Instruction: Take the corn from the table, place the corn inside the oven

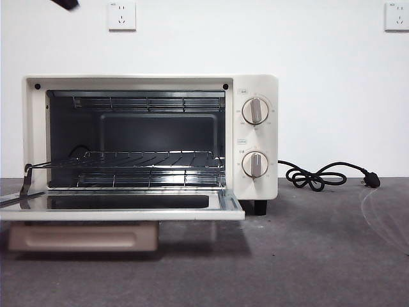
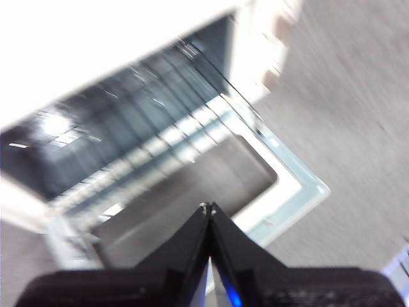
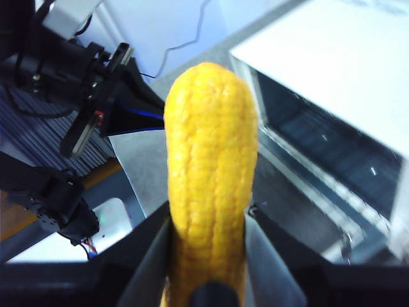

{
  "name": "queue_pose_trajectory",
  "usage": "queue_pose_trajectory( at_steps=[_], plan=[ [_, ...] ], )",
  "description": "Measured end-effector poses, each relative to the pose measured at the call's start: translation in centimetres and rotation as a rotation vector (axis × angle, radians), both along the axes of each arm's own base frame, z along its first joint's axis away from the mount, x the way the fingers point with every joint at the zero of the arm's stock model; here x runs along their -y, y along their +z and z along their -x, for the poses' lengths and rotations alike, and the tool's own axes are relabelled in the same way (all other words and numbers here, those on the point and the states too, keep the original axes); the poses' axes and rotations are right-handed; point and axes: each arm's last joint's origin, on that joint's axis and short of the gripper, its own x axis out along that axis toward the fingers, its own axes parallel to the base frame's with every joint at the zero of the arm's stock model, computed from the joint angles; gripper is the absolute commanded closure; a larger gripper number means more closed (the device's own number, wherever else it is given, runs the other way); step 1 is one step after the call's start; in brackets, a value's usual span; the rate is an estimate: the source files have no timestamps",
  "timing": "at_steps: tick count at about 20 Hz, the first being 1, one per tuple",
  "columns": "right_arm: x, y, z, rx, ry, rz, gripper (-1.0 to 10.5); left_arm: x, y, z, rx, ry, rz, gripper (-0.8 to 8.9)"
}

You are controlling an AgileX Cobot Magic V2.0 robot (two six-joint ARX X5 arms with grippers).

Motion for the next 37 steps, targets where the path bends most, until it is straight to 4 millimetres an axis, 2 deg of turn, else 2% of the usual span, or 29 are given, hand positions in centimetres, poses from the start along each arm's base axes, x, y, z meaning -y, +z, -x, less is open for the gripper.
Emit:
queue_pose_trajectory(
  at_steps=[8, 16, 25, 32, 37],
  plan=[
    [-7.0, -1.1, 1.3, 0.181, 0.0, 0.1, 9.6, -3.1, 2.6, 3.5, 0.167, 0.044, 0.131, 8.19],
    [-13.0, -4.2, 0.7, 0.361, -0.05, 0.27, 9.6, -5.6, 3.8, 6.2, 0.294, 0.132, 0.202, 8.19],
    [-17.2, -8.0, -1.8, 0.567, -0.171, 0.455, 9.6, -7.4, 4.3, 8.1, 0.368, 0.195, 0.24, 8.19],
    [-19.8, -11.4, -3.3, 0.684, -0.161, 0.589, 9.6, -7.6, 4.1, 8.2, 0.366, 0.234, 0.21, 8.19],
    [-21.3, -14.1, -4.4, 0.757, -0.218, 0.701, 9.6, -7.6, 4.0, 8.2, 0.366, 0.239, 0.206, 8.19]
  ],
)
